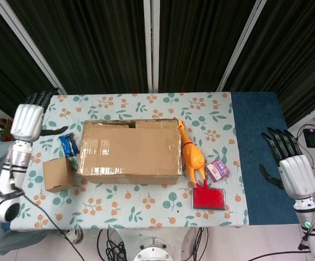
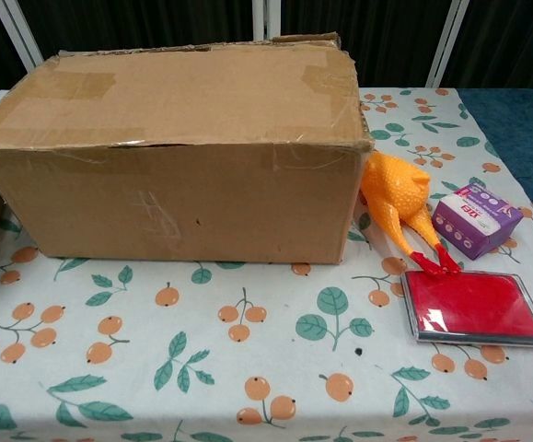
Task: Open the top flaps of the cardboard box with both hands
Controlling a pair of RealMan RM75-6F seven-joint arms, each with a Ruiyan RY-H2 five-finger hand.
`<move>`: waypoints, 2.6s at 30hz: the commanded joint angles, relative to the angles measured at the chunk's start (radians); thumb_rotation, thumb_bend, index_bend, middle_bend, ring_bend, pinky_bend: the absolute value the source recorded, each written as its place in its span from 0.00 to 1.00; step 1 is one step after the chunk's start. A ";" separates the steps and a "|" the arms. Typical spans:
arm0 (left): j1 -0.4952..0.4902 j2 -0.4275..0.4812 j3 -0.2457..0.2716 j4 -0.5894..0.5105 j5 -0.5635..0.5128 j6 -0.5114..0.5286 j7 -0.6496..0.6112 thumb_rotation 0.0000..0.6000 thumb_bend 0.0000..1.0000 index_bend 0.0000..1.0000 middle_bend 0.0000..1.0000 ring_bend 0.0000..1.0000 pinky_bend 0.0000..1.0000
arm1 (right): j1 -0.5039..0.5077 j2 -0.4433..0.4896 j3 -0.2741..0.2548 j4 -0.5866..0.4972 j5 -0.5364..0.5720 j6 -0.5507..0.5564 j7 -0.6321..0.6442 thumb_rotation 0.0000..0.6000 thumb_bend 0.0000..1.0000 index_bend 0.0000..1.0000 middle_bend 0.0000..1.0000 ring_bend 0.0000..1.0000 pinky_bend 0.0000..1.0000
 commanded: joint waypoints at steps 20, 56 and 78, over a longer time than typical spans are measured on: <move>0.474 0.090 0.300 -0.002 0.136 0.337 -0.256 0.53 0.01 0.15 0.15 0.13 0.22 | 0.901 -0.261 0.230 -0.039 1.032 -0.673 -0.792 1.00 0.75 0.07 0.08 0.00 0.00; 0.495 0.078 0.290 0.085 0.145 0.301 -0.350 0.52 0.01 0.15 0.16 0.13 0.22 | 1.280 -0.401 0.184 0.089 1.637 -0.631 -0.743 1.00 0.78 0.09 0.25 0.00 0.00; 0.477 0.110 0.277 0.001 0.154 0.285 -0.301 0.52 0.01 0.15 0.16 0.13 0.22 | 1.059 -0.071 0.332 -0.270 1.473 -0.694 -0.354 1.00 0.54 0.00 0.37 0.00 0.00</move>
